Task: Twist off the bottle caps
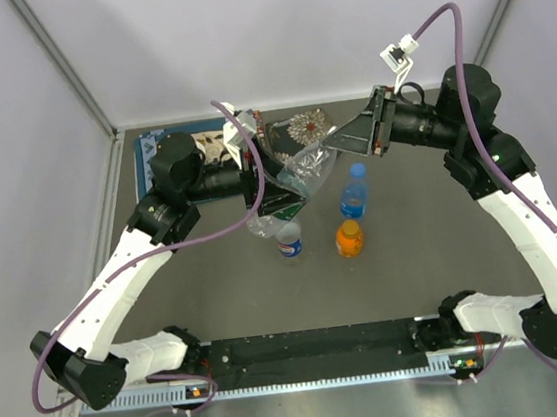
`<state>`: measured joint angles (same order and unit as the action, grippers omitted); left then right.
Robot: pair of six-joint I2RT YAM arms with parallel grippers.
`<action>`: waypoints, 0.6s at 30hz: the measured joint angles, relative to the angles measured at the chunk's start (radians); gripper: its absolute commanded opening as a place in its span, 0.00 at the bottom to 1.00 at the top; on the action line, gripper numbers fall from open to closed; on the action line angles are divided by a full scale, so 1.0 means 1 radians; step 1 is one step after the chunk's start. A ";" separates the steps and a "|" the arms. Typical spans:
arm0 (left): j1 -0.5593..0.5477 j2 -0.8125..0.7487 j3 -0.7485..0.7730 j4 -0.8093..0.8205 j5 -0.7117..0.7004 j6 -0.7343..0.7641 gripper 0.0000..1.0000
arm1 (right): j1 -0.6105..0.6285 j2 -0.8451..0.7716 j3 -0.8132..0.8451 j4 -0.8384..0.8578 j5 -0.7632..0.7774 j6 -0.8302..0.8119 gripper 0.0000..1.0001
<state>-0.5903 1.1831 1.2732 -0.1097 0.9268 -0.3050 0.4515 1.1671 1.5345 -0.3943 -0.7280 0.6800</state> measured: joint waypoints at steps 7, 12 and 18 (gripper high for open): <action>-0.002 0.000 0.000 -0.028 -0.004 0.023 0.50 | 0.005 -0.001 0.000 -0.022 0.014 -0.011 0.65; -0.011 -0.003 -0.001 -0.035 -0.054 0.046 0.45 | 0.006 -0.014 0.007 -0.032 0.077 -0.023 0.82; -0.073 -0.057 -0.033 -0.050 -0.241 0.116 0.44 | 0.008 -0.056 0.033 -0.053 0.208 -0.027 0.84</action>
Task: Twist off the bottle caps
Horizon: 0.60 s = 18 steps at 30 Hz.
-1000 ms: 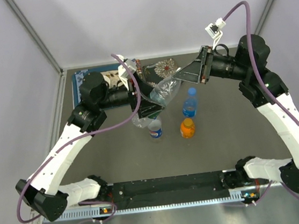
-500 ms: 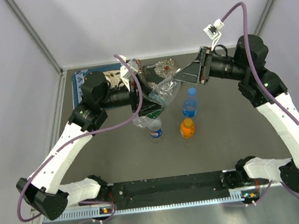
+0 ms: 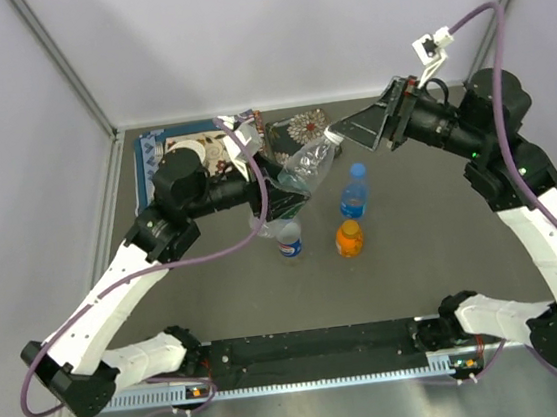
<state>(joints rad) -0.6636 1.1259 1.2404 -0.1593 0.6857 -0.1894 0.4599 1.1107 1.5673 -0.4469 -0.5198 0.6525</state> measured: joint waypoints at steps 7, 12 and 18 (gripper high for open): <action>-0.171 -0.075 -0.047 0.007 -0.341 0.113 0.40 | 0.029 -0.057 0.006 -0.010 0.169 0.005 0.78; -0.287 -0.083 -0.082 0.032 -0.598 0.187 0.38 | 0.050 -0.037 0.012 -0.014 0.235 0.016 0.73; -0.341 -0.082 -0.090 0.047 -0.784 0.228 0.36 | 0.063 -0.001 0.012 -0.022 0.266 0.030 0.68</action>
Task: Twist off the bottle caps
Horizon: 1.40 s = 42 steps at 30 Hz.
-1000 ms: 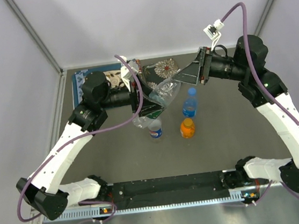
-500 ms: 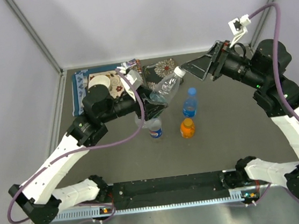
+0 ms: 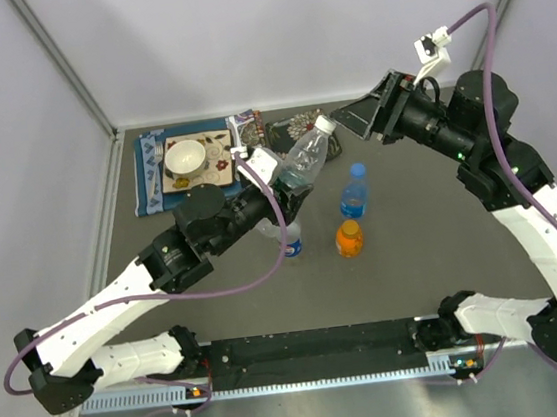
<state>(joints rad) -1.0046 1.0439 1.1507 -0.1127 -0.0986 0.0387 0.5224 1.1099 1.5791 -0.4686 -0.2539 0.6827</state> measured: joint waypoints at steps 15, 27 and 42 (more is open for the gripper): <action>-0.019 0.015 -0.003 0.026 -0.079 0.018 0.35 | 0.031 0.063 0.000 -0.003 0.006 0.002 0.63; -0.019 0.021 -0.014 0.032 -0.077 0.017 0.44 | 0.043 0.077 -0.001 0.011 -0.003 0.005 0.00; 0.021 -0.016 -0.015 0.023 0.217 -0.039 0.37 | 0.038 0.002 -0.007 -0.005 -0.143 -0.130 0.00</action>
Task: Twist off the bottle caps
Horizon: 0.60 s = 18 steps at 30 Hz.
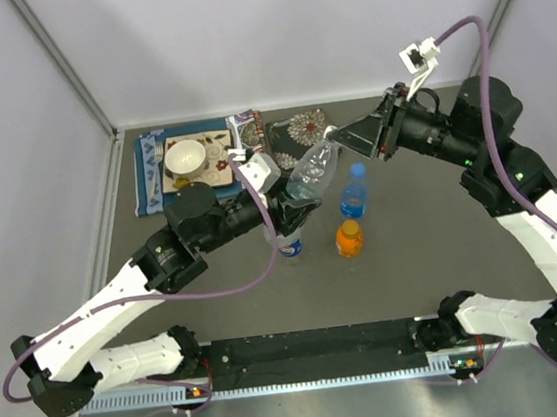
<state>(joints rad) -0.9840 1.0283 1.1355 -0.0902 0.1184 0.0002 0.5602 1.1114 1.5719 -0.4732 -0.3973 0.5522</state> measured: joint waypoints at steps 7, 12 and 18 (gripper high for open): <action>0.108 -0.006 0.035 -0.006 0.339 -0.105 0.37 | 0.000 -0.054 -0.014 0.055 -0.155 -0.100 0.00; 0.207 0.008 0.033 0.057 0.592 -0.229 0.38 | 0.000 -0.058 -0.022 0.117 -0.279 -0.161 0.00; 0.277 0.042 0.013 0.202 0.853 -0.401 0.42 | 0.000 -0.058 -0.027 0.193 -0.447 -0.231 0.00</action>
<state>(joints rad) -0.7067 1.0698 1.1484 0.1120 0.9718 -0.4004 0.5598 1.0531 1.5448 -0.2802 -0.8440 0.3210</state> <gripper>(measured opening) 0.574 0.335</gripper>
